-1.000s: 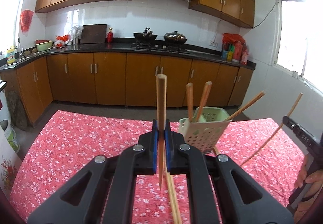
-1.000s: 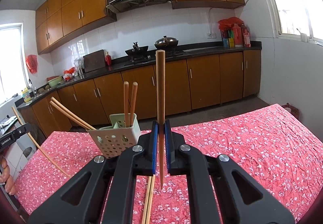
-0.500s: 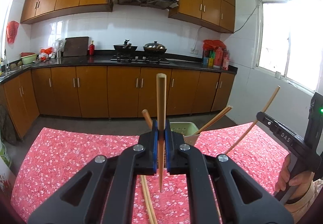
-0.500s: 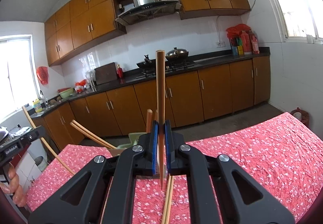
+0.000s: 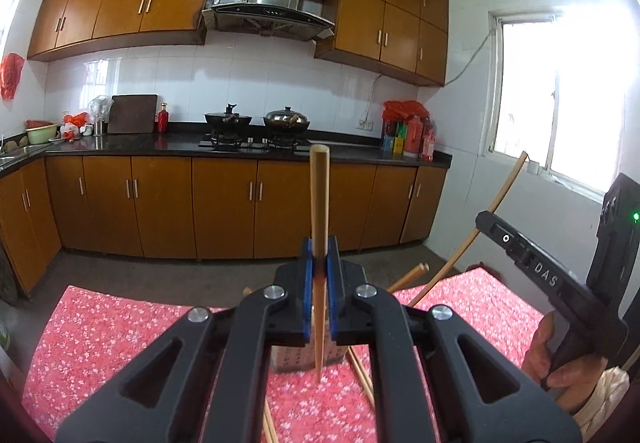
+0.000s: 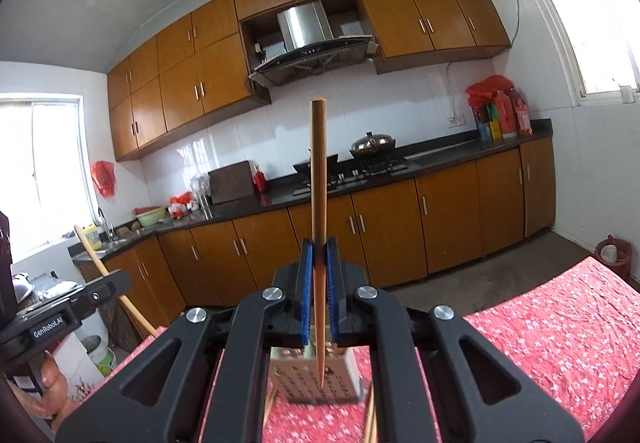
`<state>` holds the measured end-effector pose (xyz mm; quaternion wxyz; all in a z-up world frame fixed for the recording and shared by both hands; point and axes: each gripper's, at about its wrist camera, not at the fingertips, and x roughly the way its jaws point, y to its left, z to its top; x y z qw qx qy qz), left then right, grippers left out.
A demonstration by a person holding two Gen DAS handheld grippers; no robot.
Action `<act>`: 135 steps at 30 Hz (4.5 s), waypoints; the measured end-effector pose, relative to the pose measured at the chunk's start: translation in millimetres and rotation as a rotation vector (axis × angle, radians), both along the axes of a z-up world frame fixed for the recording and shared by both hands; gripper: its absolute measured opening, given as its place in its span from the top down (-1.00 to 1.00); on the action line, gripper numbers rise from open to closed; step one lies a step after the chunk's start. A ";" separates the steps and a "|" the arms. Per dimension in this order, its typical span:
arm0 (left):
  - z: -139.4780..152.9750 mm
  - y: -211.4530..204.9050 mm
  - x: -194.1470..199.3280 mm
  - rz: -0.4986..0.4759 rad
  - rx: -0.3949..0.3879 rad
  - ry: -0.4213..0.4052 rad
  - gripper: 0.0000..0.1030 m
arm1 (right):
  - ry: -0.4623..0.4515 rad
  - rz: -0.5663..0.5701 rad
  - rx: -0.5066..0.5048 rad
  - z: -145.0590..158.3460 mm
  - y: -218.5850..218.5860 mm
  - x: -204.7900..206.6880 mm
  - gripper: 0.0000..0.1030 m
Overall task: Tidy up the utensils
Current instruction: 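Lower the chopsticks into the holder and open both tools, then move both open tools down to the chopsticks on the cloth and close them, then hold the grasped chopsticks on the cloth with both tools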
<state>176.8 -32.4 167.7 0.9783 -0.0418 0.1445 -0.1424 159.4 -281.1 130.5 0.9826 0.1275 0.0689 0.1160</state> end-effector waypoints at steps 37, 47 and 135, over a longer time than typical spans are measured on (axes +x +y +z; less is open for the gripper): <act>-15.9 11.1 71.0 0.196 -0.034 -0.101 0.56 | 0.027 -0.076 -0.051 -28.4 29.3 38.7 0.24; -56.6 67.7 6.2 0.265 -0.016 0.033 0.43 | 0.250 -0.148 -0.070 -84.4 -25.1 0.5 0.24; -276.9 96.8 47.5 0.266 0.057 0.597 0.82 | 0.734 -0.112 -0.200 -246.0 -13.9 39.1 0.85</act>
